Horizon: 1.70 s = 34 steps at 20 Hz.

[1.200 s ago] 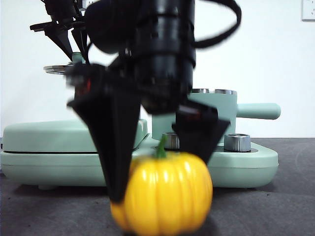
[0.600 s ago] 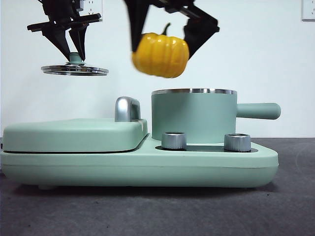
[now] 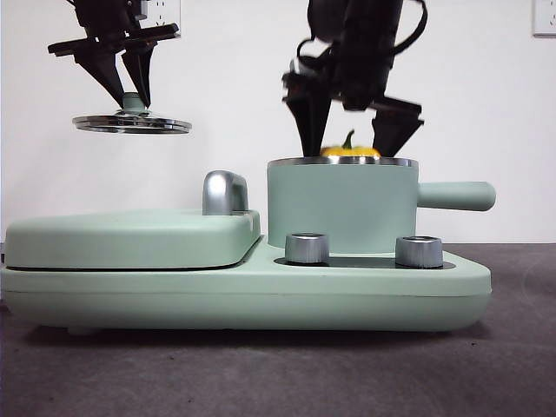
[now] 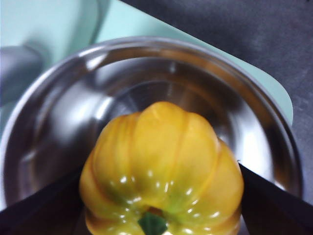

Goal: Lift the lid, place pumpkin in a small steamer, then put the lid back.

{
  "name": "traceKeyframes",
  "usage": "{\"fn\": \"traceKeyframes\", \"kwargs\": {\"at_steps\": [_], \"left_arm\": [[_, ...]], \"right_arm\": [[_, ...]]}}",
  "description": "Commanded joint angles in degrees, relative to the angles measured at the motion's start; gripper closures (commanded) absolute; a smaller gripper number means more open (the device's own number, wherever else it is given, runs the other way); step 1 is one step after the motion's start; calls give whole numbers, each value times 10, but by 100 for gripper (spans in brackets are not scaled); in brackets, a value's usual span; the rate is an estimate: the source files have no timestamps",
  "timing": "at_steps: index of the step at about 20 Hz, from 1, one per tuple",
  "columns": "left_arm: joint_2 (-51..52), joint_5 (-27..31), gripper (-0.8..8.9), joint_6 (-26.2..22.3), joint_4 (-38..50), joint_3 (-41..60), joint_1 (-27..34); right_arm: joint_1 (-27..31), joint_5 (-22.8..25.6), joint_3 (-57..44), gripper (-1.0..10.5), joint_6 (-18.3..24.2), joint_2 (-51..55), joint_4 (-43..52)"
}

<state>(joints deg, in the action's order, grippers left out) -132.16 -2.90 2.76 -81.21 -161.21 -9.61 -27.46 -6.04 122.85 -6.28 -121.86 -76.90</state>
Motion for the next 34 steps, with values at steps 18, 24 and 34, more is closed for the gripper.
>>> {"fn": "traceKeyframes", "kwargs": {"at_steps": [18, 24, 34], "left_arm": [[-12, -1, 798, 9, -14, -5, -2], [-12, -1, 798, 10, -14, -5, -2], [-12, -26, 798, 18, -14, -5, -3]], "right_arm": [[-48, 90, 16, 532, 9, -67, -22], [-45, 91, 19, 432, 11, -66, -28], [-45, 89, 49, 401, 22, 82, -47]]}}
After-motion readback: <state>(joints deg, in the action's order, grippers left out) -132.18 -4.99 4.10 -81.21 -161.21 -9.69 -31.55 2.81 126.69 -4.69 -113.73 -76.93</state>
